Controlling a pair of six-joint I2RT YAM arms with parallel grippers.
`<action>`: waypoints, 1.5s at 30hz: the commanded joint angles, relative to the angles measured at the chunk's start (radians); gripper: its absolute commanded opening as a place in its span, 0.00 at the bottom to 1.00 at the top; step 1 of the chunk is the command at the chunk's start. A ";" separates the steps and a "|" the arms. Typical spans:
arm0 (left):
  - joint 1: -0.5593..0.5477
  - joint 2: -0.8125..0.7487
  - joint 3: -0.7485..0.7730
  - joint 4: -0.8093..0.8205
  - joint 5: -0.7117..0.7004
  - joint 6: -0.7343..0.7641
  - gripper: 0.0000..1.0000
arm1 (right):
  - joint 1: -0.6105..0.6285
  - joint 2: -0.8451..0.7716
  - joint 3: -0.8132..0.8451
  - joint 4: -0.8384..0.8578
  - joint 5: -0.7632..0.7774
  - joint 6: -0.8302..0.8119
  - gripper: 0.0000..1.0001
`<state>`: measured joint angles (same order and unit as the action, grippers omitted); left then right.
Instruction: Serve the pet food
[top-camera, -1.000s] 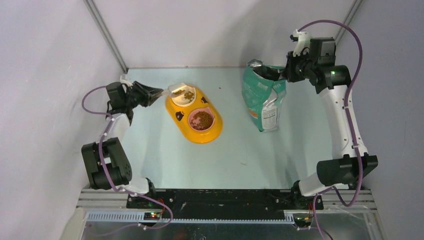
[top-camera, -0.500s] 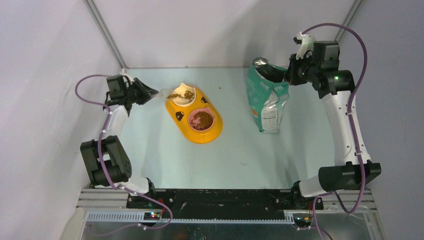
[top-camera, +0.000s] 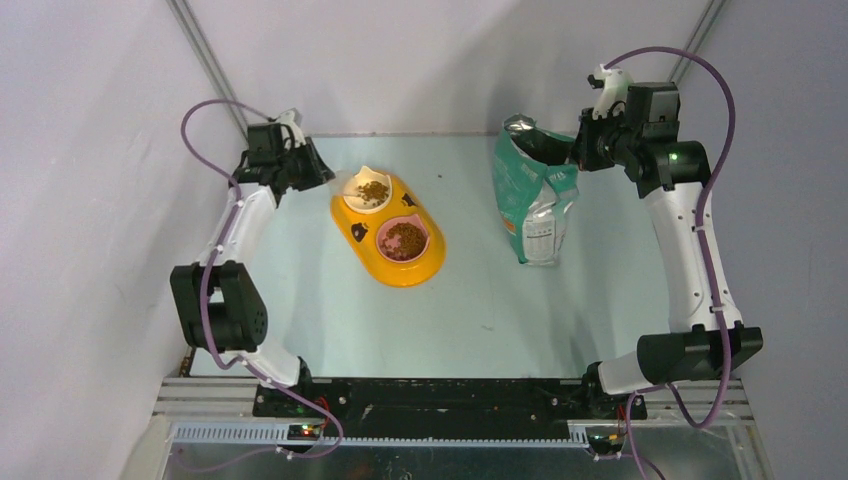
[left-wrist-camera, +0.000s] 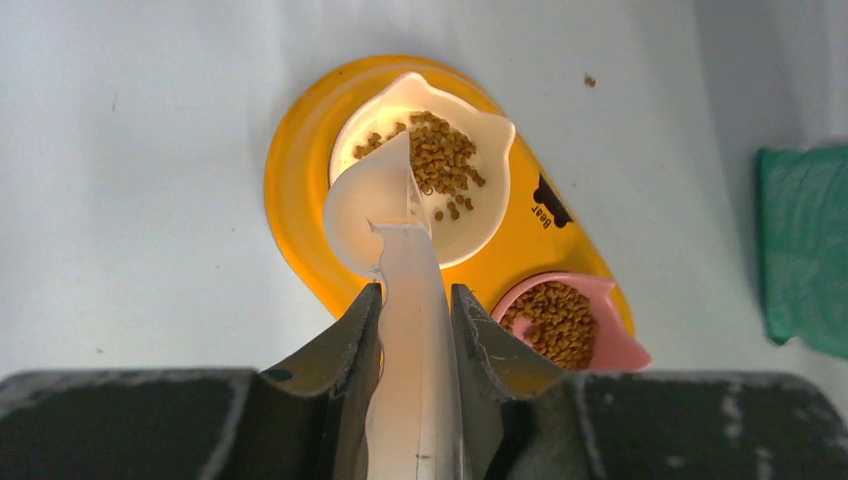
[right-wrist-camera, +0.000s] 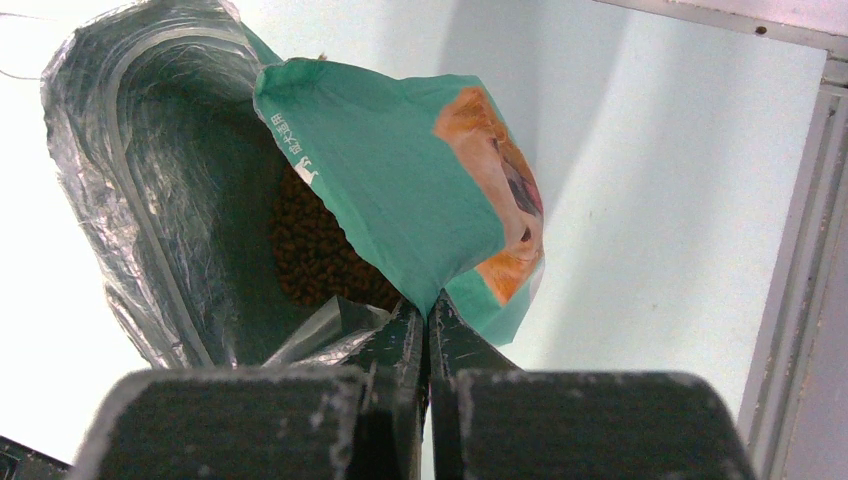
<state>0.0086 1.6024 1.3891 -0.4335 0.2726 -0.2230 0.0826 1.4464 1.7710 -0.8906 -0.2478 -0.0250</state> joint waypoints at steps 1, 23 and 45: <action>-0.095 -0.077 0.032 -0.034 -0.126 0.210 0.00 | -0.004 -0.082 0.040 0.072 -0.031 -0.001 0.00; -0.171 -0.385 0.102 0.158 0.562 -0.048 0.00 | 0.218 0.055 0.195 0.074 -0.029 -0.177 0.00; -0.423 -0.301 0.311 -0.299 0.391 0.101 0.00 | 0.436 0.094 0.149 -0.012 0.033 -0.039 0.00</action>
<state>-0.3866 1.3064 1.6764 -0.6132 0.8013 -0.2321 0.4808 1.5528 1.8767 -0.9493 -0.2024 -0.0990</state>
